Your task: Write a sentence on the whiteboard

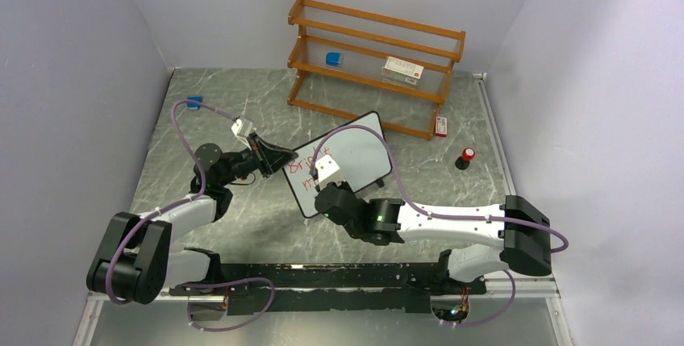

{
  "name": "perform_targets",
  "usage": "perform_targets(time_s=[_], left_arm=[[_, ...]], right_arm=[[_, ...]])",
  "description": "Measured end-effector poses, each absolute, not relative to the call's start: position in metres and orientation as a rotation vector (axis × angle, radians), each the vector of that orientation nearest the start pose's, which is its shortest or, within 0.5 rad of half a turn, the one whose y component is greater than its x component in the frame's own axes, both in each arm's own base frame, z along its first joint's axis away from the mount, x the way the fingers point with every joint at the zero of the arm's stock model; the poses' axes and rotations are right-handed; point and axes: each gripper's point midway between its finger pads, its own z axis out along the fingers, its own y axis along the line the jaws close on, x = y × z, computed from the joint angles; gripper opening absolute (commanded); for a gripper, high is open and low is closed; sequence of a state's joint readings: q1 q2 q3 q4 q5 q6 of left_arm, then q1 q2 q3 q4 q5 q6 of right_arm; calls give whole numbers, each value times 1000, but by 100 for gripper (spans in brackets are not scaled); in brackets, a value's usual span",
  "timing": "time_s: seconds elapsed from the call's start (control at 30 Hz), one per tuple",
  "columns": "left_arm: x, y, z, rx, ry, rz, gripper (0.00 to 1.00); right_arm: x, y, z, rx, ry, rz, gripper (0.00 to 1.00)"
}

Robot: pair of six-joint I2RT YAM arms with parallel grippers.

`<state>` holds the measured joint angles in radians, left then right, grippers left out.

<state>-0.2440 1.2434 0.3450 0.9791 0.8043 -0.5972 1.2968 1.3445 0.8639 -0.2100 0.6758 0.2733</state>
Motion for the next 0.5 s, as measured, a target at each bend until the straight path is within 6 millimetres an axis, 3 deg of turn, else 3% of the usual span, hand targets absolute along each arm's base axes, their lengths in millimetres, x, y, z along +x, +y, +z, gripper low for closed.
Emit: perform_targets(time_s=[0.5], left_arm=[[273,-214,189,416,1601,-1244,5]], right_arm=[[201,302,145,-670,1952,129,0]])
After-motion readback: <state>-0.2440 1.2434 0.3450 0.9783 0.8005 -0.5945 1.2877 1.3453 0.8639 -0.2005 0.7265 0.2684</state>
